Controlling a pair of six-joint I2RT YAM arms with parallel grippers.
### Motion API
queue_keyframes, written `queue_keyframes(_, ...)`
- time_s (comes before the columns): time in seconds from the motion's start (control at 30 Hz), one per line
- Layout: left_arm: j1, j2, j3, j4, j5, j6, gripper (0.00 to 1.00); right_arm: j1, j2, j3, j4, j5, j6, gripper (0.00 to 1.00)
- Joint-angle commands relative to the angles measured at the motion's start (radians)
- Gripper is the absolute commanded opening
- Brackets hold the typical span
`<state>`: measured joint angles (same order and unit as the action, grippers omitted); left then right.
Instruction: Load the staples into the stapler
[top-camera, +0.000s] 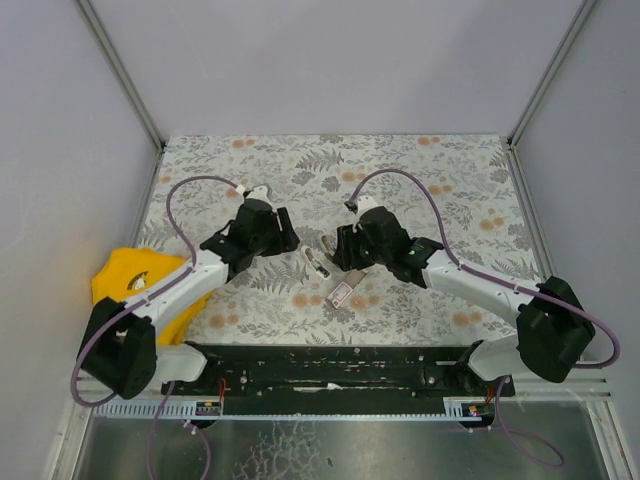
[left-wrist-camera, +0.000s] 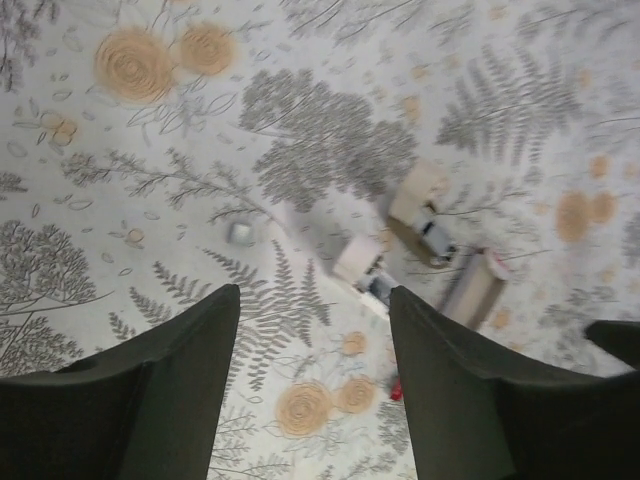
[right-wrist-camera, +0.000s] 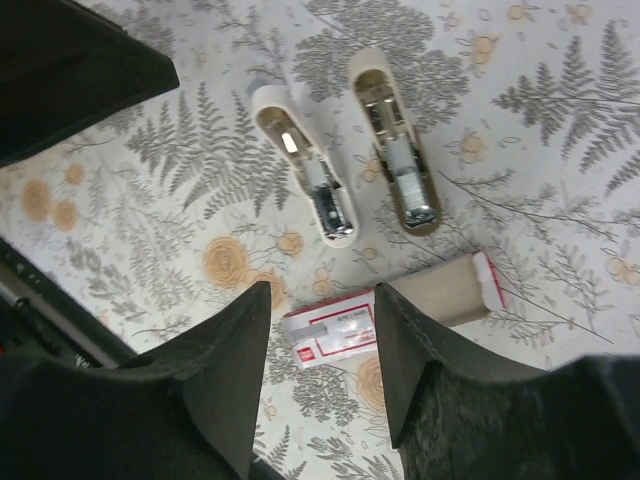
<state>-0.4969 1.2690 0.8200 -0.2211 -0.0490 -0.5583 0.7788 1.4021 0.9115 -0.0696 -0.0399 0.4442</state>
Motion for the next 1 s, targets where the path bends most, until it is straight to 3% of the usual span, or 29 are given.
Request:
queue_keyframes(0.0,0.000,0.106,0.032,-0.064,-0.086,0.077,0.57,-0.001,-0.018,0.037,-0.040,0.138,0.001,0.53)
queue_keyframes(0.1,0.000,0.179,0.051,-0.049,-0.098,0.083,0.52,-0.001,-0.042,0.025,-0.063,0.176,-0.015,0.55)
queue_keyframes(0.47,-0.001,0.378,0.125,-0.004,-0.111,0.117,0.48,-0.009,-0.104,-0.058,-0.052,0.187,-0.001,0.57)
queue_keyframes(0.97,0.000,0.487,0.155,0.026,-0.131,0.144,0.37,-0.014,-0.104,-0.071,-0.067,0.193,-0.010,0.58)
